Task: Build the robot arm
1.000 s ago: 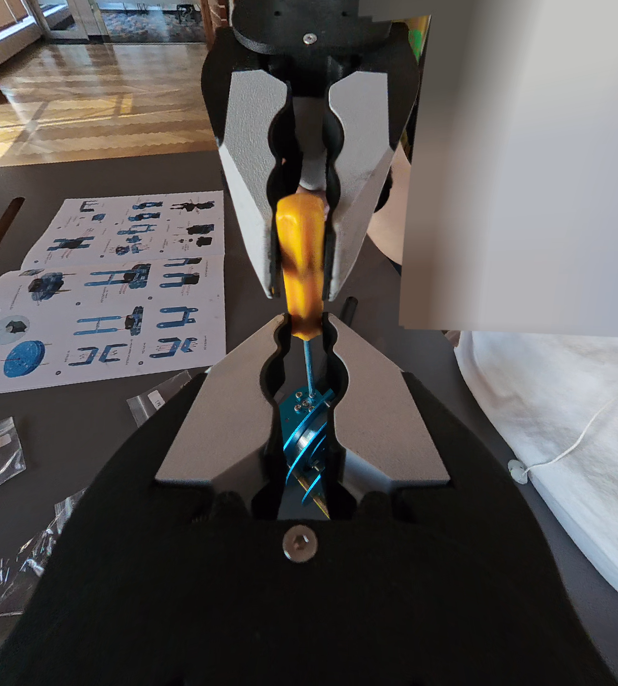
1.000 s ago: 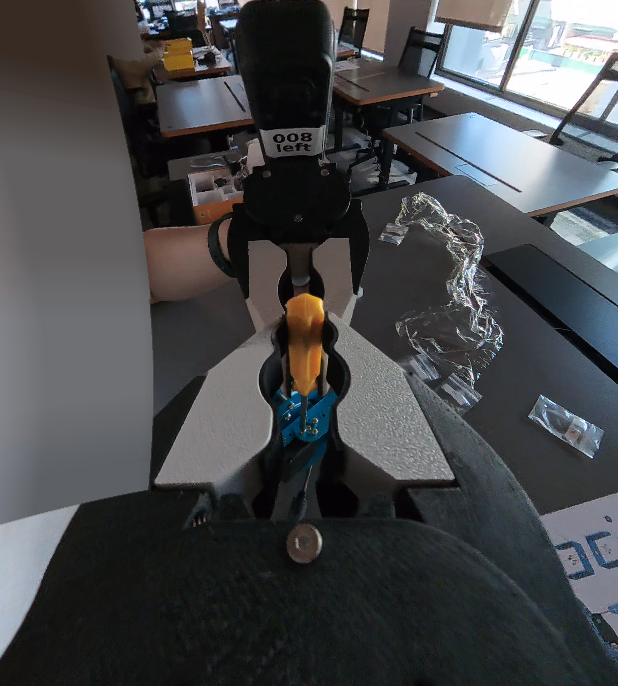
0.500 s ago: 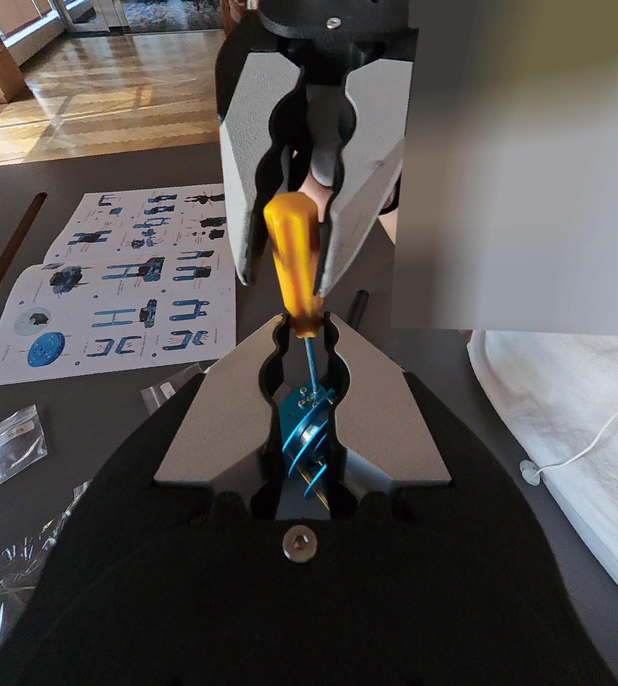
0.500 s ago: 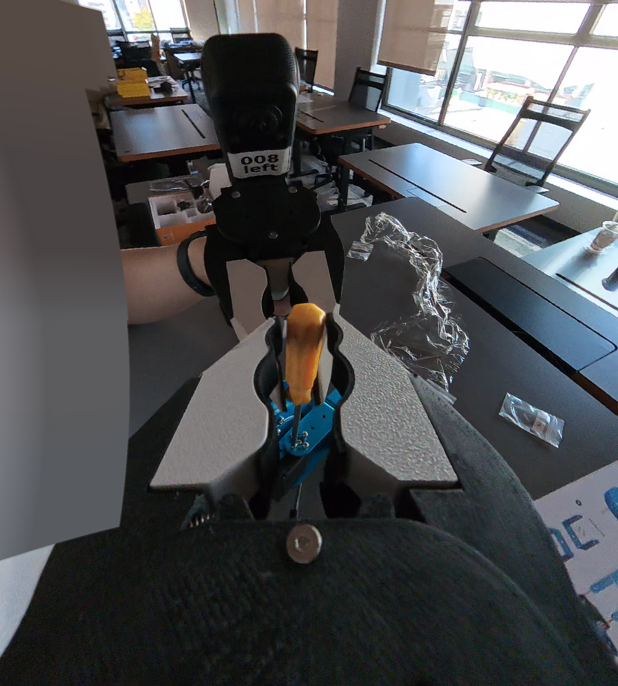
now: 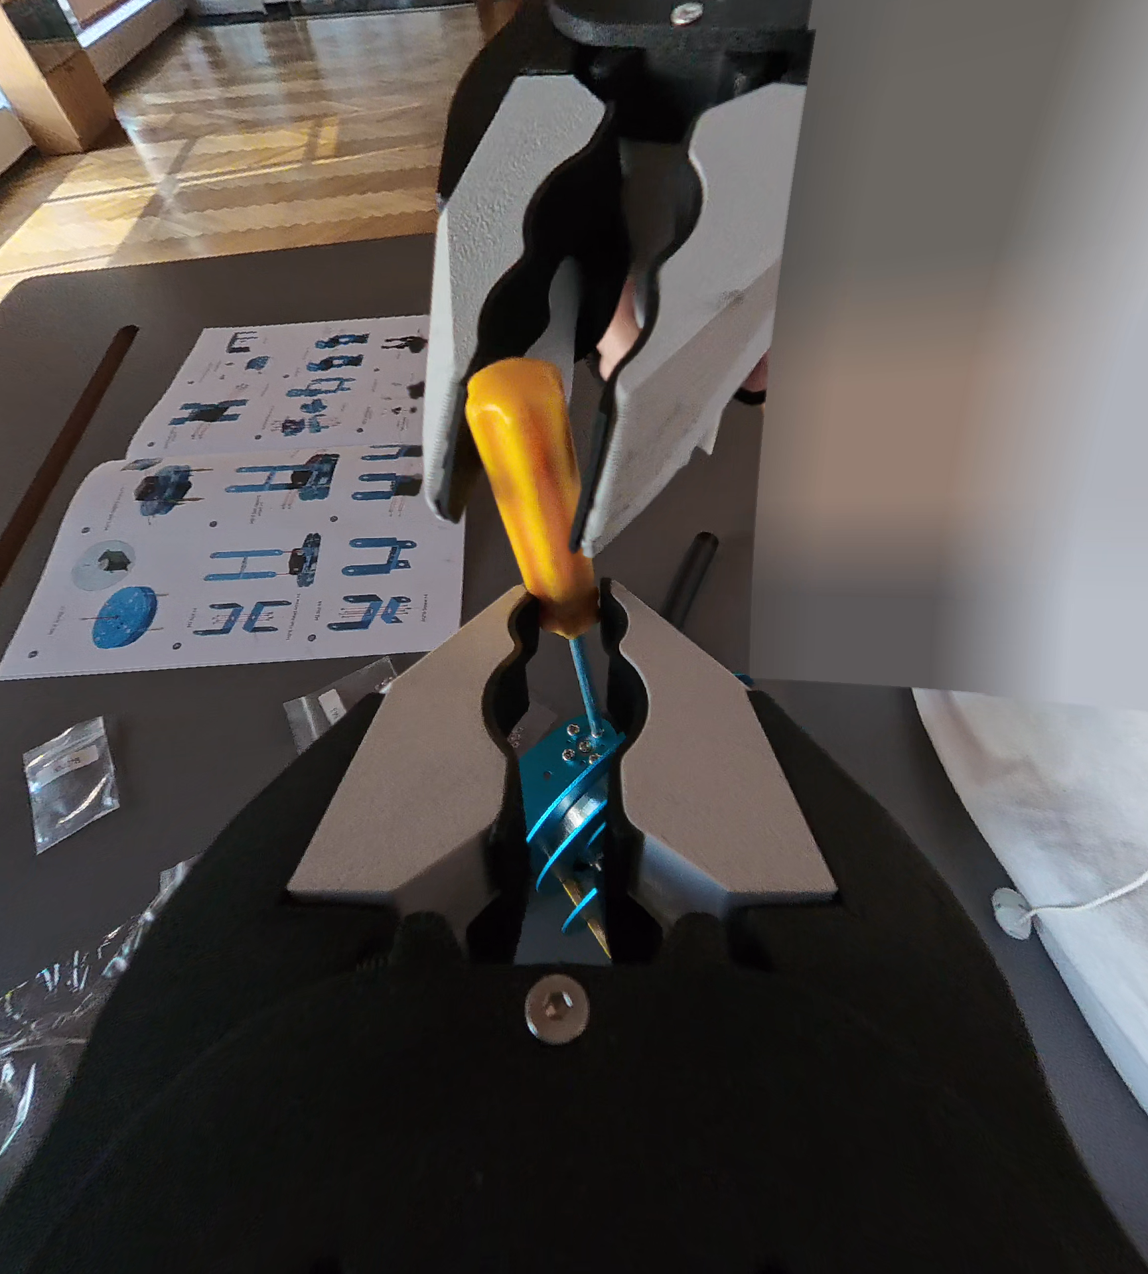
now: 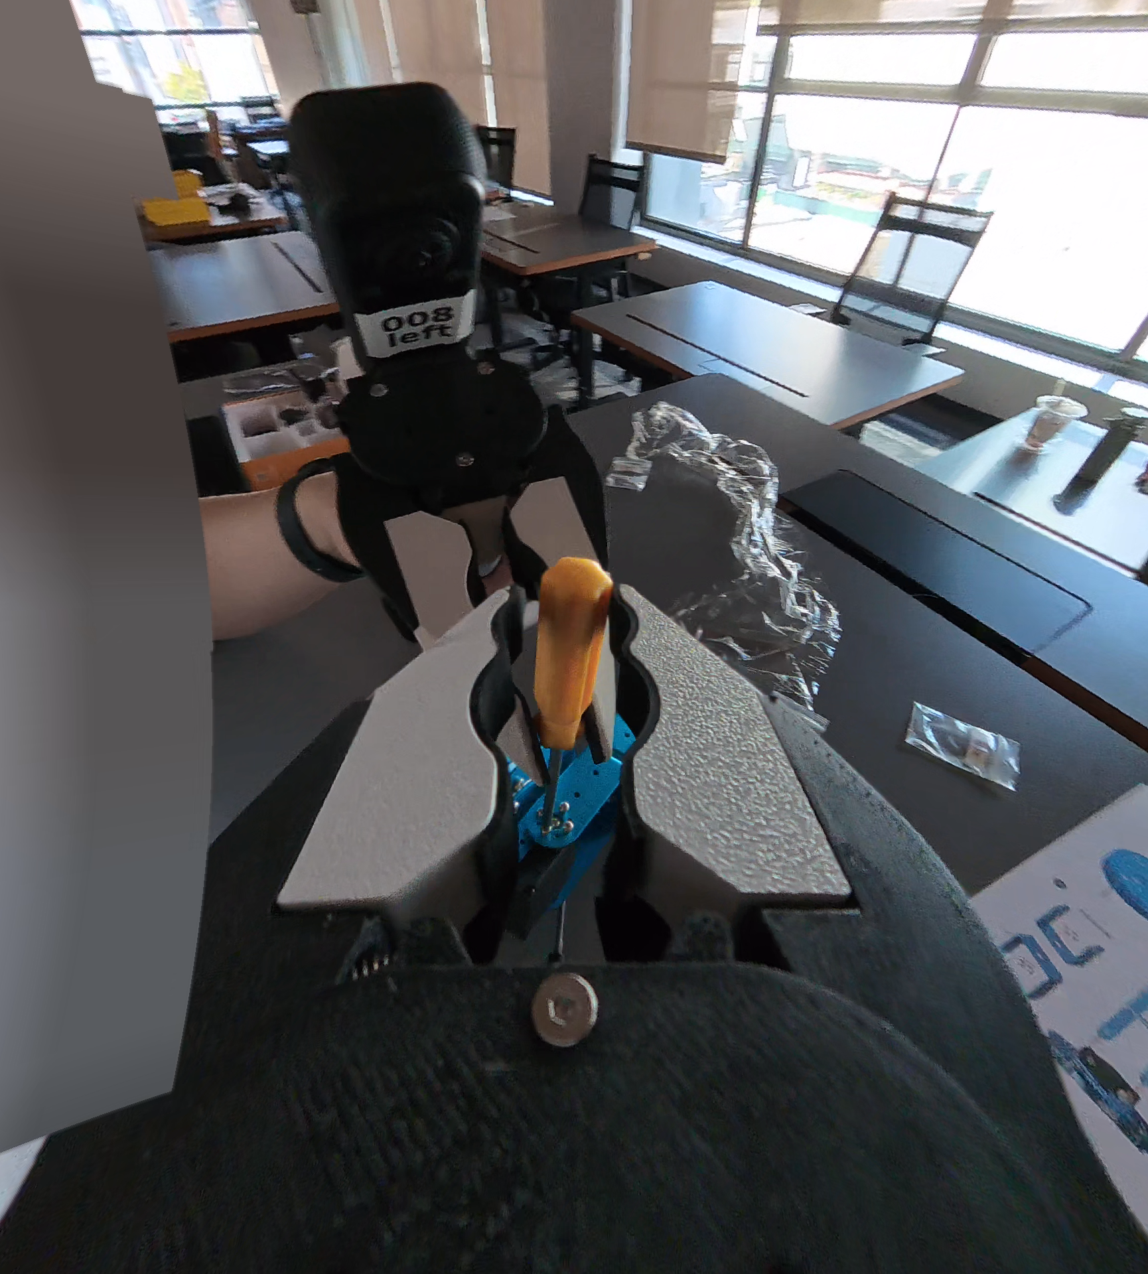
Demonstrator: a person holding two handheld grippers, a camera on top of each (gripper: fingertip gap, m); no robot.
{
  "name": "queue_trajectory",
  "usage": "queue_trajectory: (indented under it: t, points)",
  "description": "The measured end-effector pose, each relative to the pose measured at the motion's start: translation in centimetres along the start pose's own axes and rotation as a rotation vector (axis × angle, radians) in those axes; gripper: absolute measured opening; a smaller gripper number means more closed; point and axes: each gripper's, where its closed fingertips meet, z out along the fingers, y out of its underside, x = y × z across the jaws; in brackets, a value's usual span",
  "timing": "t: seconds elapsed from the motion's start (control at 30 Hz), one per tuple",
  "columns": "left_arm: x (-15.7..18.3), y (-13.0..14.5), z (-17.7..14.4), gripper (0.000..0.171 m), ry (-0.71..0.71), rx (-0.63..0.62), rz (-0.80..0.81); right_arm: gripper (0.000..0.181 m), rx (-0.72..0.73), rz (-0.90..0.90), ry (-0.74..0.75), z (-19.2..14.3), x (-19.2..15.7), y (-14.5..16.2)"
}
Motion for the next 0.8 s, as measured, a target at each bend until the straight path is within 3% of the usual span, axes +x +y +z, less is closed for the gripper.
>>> queue_trajectory:
  t: [0.1, 0.17, 0.23, 0.33, 0.47, 0.6, 0.73, 0.8]
  points:
    - [0.2, -0.1, -0.1, 0.015, 0.047, 0.034, -0.006, 0.018, 0.008, 0.015, -0.058, 0.0, -0.1, 0.1]
    - [-0.3, 0.1, 0.0, 0.018, 0.021, 0.029, -0.049, 0.018, 0.025, 0.045, 0.010, 0.1, 0.3, 0.1]
    - [-1.1, 0.4, 0.1, 0.035, -0.060, -0.012, -0.055, 0.018, 0.040, 0.049, 0.118, -0.1, 0.9, 0.2]
    - [-0.2, 0.4, 0.3, 0.017, -0.053, -0.024, 0.031, 0.017, 0.068, 0.041, 0.182, -0.2, 0.8, 0.1]
    - [0.1, 0.5, 0.0, 0.017, 0.029, -0.011, 0.012, 0.025, 0.033, 0.017, 0.070, 0.1, 0.2, 0.0]
    - [0.4, 0.4, -0.3, 0.017, 0.096, 0.034, 0.001, 0.016, 0.009, 0.013, -0.039, 0.4, -0.1, 0.2]
    - [0.0, 0.0, -0.3, 0.031, 0.018, 0.019, -0.007, 0.016, 0.034, 0.029, 0.129, 0.3, 0.7, 0.2]
    - [0.0, -0.3, -0.4, 0.021, -0.017, 0.017, 0.036, 0.016, 0.057, 0.031, 0.178, 0.2, 0.5, 0.4]
